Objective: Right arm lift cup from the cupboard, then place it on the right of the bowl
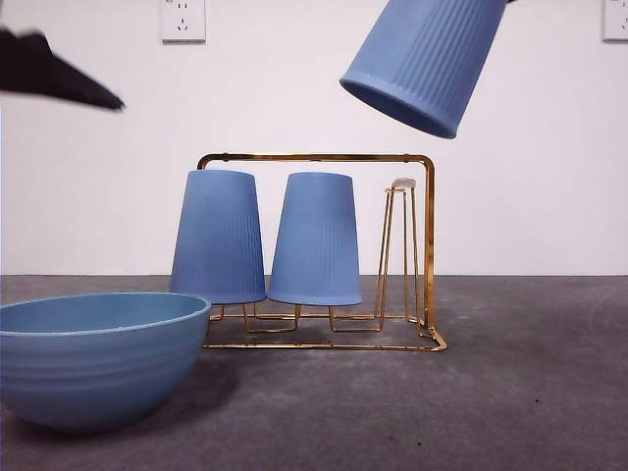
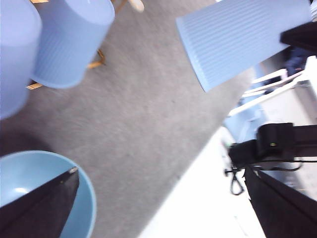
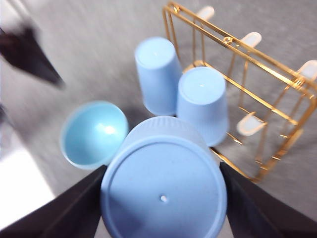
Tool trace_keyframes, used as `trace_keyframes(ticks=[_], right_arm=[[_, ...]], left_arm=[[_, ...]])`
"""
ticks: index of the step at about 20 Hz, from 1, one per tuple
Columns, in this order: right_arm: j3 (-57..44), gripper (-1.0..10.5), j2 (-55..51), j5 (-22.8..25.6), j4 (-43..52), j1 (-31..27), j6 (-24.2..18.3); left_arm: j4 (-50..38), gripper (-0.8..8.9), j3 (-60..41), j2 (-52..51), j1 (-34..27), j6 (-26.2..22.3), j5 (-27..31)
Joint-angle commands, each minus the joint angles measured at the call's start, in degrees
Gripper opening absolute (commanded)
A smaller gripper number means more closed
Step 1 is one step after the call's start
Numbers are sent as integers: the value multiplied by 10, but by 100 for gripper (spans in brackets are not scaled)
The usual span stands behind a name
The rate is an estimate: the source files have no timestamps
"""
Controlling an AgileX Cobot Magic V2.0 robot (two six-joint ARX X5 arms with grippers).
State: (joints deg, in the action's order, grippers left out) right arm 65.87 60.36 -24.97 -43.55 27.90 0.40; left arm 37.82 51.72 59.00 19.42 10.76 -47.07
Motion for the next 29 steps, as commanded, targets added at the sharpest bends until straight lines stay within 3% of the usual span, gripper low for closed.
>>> trace_keyframes(ticks=[1, 8, 12, 15, 19, 24, 27, 29], right_arm=[[-82, 212, -46, -45, 89, -13, 77], [-306, 212, -103, -145, 371, -26, 237], [-399, 212, -102, -147, 563, -25, 348], [-439, 212, -95, -137, 664, -20, 404], [-448, 212, -52, -110, 710, 12, 419], [-448, 212, 28, -79, 785, 60, 433], [-448, 212, 71, -77, 826, 70, 447], [-448, 212, 90, -78, 858, 72, 458]], left_arm=[[-66, 521, -25, 18, 4, 56, -49], [-171, 481, -53, 77, 11, 139, -105], [-187, 459, -53, 132, 23, 157, -113], [-236, 459, -53, 164, 28, 210, -128], [-323, 459, -53, 180, 36, 279, -160], [-331, 455, -53, 183, 39, 290, -160], [-330, 349, -53, 183, 39, 294, -160], [-327, 215, -53, 183, 39, 297, -159]])
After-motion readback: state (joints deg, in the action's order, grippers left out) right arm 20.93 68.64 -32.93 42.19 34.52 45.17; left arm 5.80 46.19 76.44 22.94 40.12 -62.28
